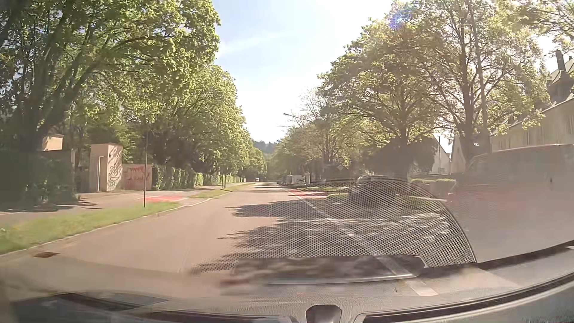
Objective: Follow the waypoints while adhering to traffic rules and regulations
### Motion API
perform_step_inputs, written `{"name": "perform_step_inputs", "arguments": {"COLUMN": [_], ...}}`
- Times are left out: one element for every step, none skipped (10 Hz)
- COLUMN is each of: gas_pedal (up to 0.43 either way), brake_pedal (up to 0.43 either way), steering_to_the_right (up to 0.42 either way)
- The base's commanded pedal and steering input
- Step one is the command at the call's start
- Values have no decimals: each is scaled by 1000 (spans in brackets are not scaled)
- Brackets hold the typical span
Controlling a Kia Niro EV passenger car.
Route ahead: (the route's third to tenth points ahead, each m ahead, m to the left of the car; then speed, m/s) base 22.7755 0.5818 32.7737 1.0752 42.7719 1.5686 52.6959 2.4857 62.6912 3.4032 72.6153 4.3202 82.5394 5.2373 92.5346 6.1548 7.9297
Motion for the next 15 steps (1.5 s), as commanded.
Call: {"name": "perform_step_inputs", "arguments": {"gas_pedal": [59, 59, 59, 67, 87, 98, 98, 110, 110, 118, 118, 130, 138, 138, 138], "brake_pedal": [0, 0, 0, 0, 0, 0, 0, 0, 0, 0, 0, 0, 0, 0, 0], "steering_to_the_right": [-12, -12, -12, -12, -11, -11, -11, -11, -10, -10, -10, -10, -10, -10, -10]}}
